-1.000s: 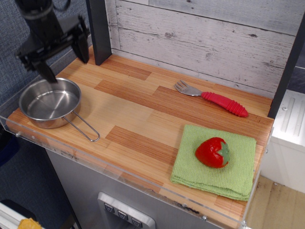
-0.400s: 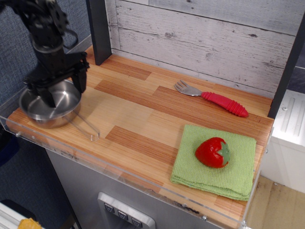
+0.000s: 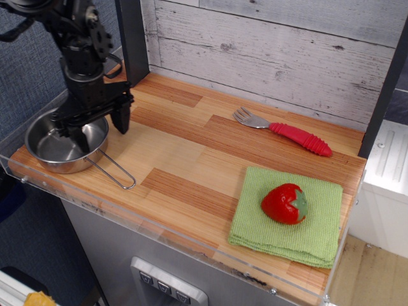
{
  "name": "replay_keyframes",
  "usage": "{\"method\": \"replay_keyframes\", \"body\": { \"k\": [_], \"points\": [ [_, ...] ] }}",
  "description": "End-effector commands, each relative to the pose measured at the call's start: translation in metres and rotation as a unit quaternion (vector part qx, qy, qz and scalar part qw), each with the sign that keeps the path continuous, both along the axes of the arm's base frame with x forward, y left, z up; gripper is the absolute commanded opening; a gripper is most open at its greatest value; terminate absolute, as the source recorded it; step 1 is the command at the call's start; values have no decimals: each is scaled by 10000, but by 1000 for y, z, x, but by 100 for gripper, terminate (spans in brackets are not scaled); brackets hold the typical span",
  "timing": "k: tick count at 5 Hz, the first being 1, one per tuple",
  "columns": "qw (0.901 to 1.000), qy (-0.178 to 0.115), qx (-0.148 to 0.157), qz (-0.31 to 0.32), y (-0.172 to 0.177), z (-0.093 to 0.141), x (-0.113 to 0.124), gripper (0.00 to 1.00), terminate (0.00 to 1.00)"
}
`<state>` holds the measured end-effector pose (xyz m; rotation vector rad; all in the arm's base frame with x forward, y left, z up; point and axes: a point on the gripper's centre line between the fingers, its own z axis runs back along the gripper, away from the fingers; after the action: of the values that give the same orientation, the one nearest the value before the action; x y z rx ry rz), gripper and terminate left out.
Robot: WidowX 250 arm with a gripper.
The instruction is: Place the pot to the left of the red fork
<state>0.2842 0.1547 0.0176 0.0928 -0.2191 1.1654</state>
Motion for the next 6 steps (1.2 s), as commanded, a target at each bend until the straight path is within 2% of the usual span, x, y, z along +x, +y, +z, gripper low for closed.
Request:
{"method": "replay_keyframes", "body": {
  "k": [1,6],
  "points": [
    [9996,-266,90,21,1,14,5,0,0],
    [9987,-459,-19,231,8,36,6,0,0]
  ]
}}
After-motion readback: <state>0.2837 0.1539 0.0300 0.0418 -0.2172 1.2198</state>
